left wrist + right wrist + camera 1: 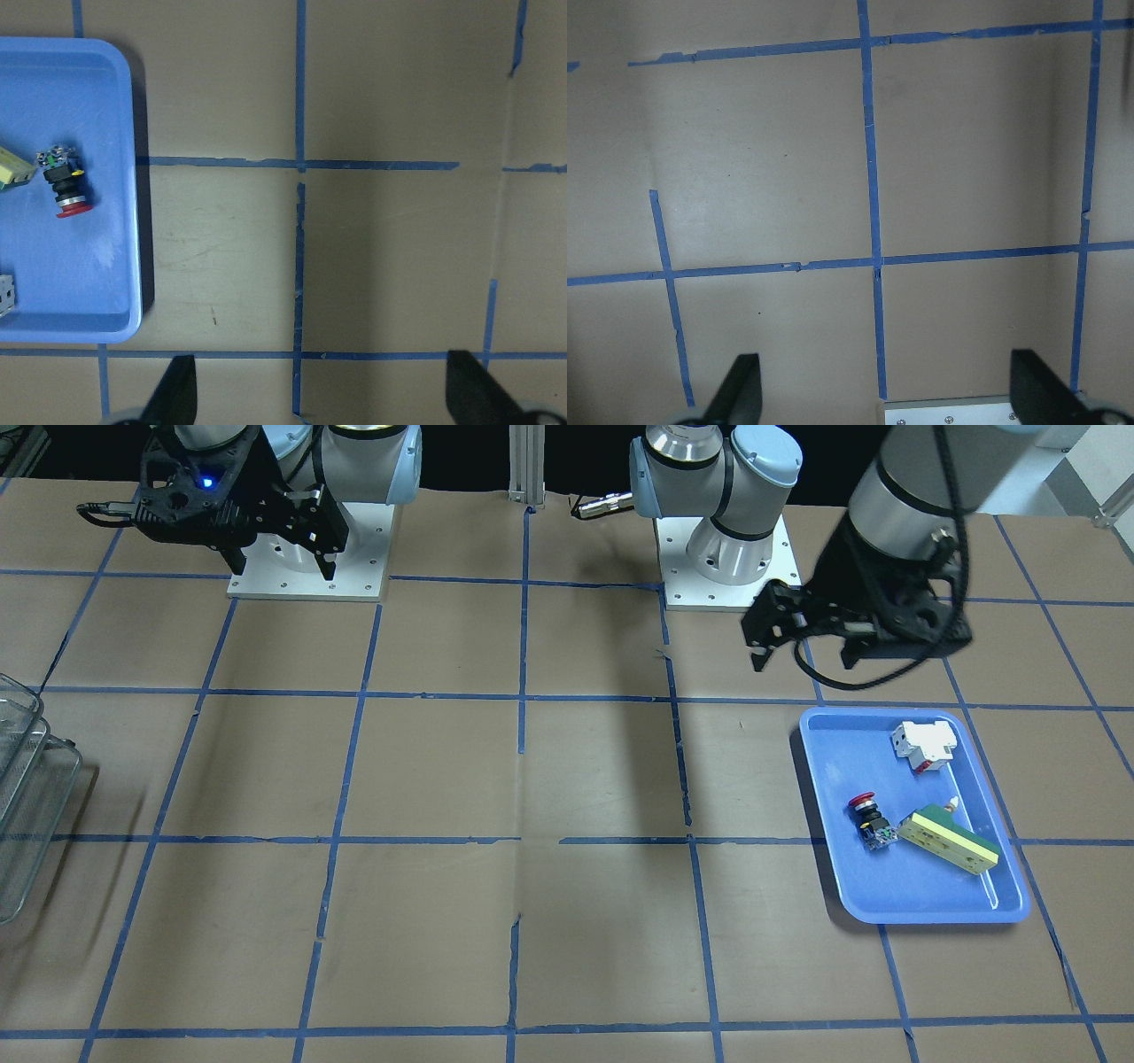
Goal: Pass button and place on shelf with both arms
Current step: 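Move the left gripper down toward the red push button in the blue tray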
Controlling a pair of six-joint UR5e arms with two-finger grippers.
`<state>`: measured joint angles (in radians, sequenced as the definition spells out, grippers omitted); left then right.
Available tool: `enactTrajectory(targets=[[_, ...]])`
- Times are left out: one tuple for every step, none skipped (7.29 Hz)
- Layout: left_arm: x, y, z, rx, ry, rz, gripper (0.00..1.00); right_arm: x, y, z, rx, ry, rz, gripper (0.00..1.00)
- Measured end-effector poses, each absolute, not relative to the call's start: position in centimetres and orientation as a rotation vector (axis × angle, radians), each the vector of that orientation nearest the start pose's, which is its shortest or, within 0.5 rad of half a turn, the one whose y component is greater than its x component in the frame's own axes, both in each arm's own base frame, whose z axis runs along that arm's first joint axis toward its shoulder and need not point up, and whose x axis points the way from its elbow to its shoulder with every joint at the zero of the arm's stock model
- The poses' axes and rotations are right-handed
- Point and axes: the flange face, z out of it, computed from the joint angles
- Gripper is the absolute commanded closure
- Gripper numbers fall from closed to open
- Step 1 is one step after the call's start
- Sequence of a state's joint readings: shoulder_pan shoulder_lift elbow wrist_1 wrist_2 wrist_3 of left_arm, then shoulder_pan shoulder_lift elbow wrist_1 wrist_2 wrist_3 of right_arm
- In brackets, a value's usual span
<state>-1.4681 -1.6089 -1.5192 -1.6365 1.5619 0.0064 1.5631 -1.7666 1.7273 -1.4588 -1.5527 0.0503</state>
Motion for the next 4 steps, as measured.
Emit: enactTrajectory(targets=[[-4.7, -52.2, 47.2, -0.25, 3.137, 0.111, 0.03, 13.2, -40.3, 48.8, 0.091, 3.121, 0.116, 0.0], [-1.0, -52.7, 44.8, -0.355, 3.128, 0.162, 0.0, 13.2, -40.3, 48.7, 0.09, 3.121, 0.116, 0.0], [2.4, -53.0, 41.3, -0.448, 3.117, 0.203, 0.0, 13.2, -40.3, 48.7, 0.09, 3.121, 0.117, 0.0], [5.5, -52.9, 37.3, -0.491, 3.105, 0.206, 0.0, 13.2, -40.3, 48.7, 0.089, 3.121, 0.116, 0.0]])
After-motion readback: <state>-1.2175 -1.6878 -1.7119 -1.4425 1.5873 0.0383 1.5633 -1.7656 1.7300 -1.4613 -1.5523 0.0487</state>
